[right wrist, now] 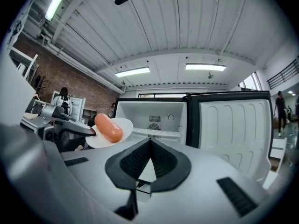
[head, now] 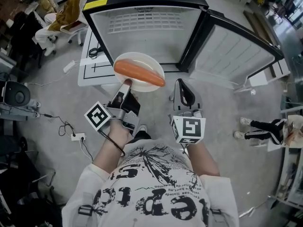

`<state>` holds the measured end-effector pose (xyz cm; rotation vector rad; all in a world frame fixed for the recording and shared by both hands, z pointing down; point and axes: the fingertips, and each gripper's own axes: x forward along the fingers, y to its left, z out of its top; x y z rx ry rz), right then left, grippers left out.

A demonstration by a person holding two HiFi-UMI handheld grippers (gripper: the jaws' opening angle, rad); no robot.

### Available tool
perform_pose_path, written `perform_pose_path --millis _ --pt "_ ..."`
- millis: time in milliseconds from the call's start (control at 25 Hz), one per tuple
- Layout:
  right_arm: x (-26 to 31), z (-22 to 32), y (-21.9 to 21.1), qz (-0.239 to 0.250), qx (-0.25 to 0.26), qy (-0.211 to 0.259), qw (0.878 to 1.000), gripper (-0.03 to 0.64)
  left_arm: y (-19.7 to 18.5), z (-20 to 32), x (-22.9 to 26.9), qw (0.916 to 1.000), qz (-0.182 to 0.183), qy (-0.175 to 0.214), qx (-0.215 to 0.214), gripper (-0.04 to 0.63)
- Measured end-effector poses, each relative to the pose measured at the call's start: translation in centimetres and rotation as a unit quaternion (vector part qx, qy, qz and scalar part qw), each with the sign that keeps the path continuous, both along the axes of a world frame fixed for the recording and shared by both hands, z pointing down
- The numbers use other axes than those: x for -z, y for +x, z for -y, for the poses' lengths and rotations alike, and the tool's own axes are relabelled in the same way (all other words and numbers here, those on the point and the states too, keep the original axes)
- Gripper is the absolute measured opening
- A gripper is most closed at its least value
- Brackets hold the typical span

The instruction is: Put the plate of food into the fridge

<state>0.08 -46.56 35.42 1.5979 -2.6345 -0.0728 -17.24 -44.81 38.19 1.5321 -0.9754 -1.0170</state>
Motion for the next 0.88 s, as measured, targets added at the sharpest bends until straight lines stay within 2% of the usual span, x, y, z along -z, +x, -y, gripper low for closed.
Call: perform_pose_path --millis 160,360,600,720,880 --pt "0.1 3.5 -3.1 0.006 -0.016 -0.006 1.000 0.000 -3.4 3.5 0.4 0.9998 0.008 -0.005 -0.015 0.020" --pt "-0.3 6.5 -5.7 0.032 -0.021 -0.019 0.999 0.000 -5.5 6.5 0.3 0.9994 -0.007 -0.011 -0.032 0.020" --pt "-1.8 9.5 -5.3 0.015 -0.036 -0.032 0.999 0.000 -5.4 9.7 -0.7 0.9983 -0.031 -0.023 -0.043 0.020" --pt "-2.2 11.3 -5.2 0.011 -0.027 -0.032 0.999 0.000 -5.1 11.1 -1.0 0.9984 -0.031 -0.027 -0.039 0.021" --pt "-1.8 13.9 -5.5 0.029 -0.002 -0.033 0.999 0.000 -4.5 13.3 -0.3 0.9988 -0.037 -0.023 -0.022 0.020"
